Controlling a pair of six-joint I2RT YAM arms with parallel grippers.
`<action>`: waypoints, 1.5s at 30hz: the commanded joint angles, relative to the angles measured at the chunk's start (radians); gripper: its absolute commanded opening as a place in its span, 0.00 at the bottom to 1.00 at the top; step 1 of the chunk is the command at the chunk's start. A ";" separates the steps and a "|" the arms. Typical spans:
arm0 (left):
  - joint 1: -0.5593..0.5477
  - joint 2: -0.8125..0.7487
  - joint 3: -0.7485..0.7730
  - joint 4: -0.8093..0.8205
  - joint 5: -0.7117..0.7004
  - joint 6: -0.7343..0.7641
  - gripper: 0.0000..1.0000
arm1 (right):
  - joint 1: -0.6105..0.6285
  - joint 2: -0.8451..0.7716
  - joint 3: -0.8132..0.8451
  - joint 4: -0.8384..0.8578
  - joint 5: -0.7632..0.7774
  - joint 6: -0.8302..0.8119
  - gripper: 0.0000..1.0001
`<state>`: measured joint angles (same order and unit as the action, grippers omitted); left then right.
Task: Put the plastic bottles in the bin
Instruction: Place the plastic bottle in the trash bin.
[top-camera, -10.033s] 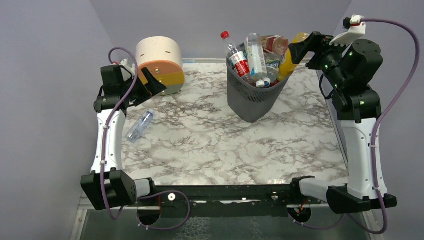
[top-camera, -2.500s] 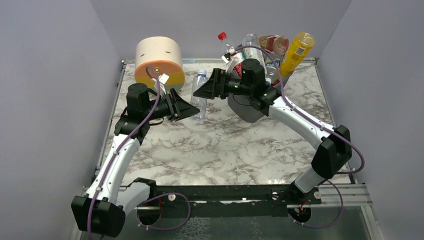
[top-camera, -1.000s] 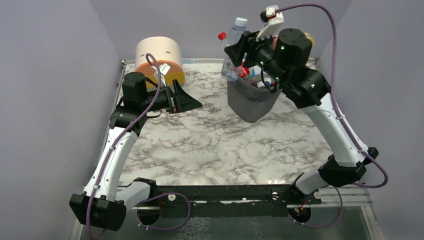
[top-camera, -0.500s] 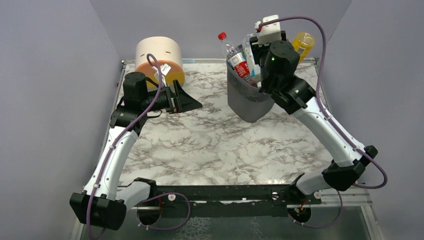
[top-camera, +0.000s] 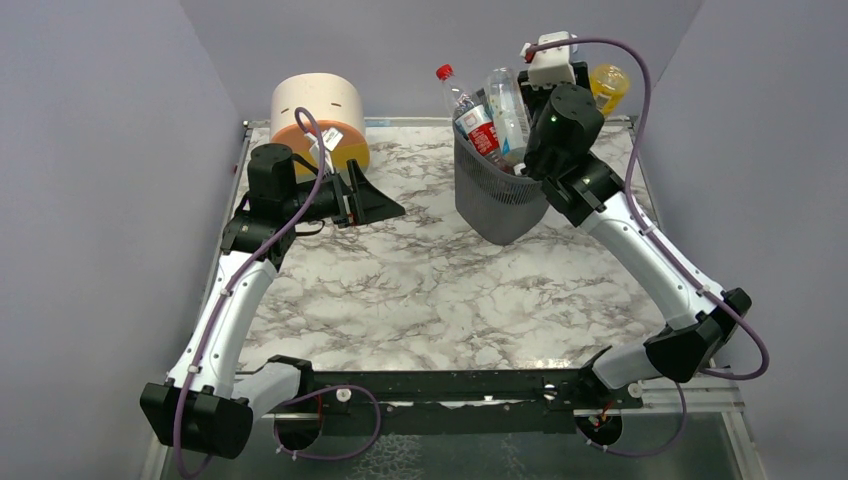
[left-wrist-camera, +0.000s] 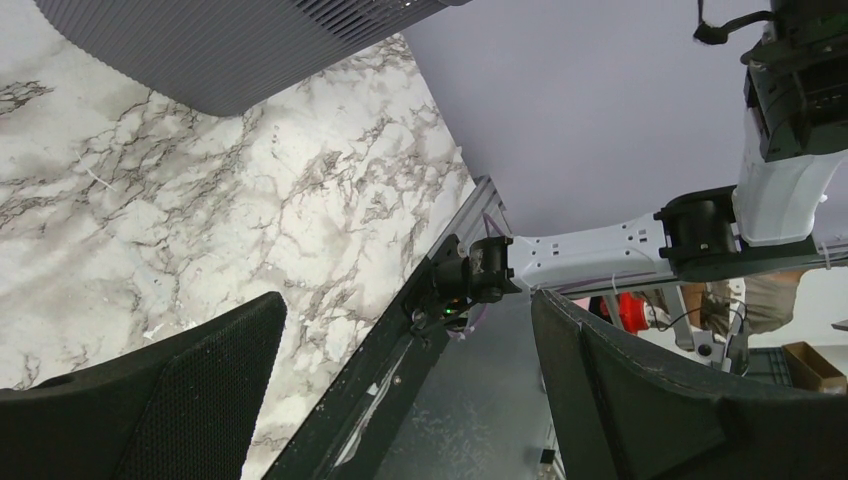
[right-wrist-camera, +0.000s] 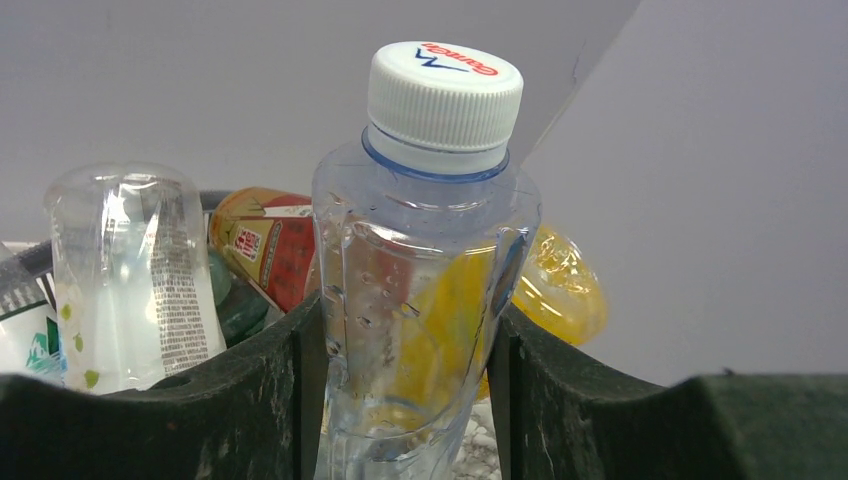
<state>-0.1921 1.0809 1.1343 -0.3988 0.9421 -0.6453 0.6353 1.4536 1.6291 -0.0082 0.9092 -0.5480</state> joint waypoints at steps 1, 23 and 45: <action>-0.003 -0.001 -0.009 0.008 0.009 0.018 0.99 | 0.001 -0.022 -0.041 0.009 0.023 0.038 0.33; -0.003 0.004 -0.015 0.018 0.012 0.013 0.99 | 0.001 -0.053 -0.133 -0.094 -0.004 0.158 0.32; -0.003 -0.001 -0.006 0.035 0.017 -0.011 0.99 | 0.001 -0.050 -0.072 -0.284 -0.109 0.302 0.54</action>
<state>-0.1921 1.0874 1.1290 -0.3931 0.9421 -0.6518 0.6353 1.4113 1.5272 -0.2298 0.8436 -0.3073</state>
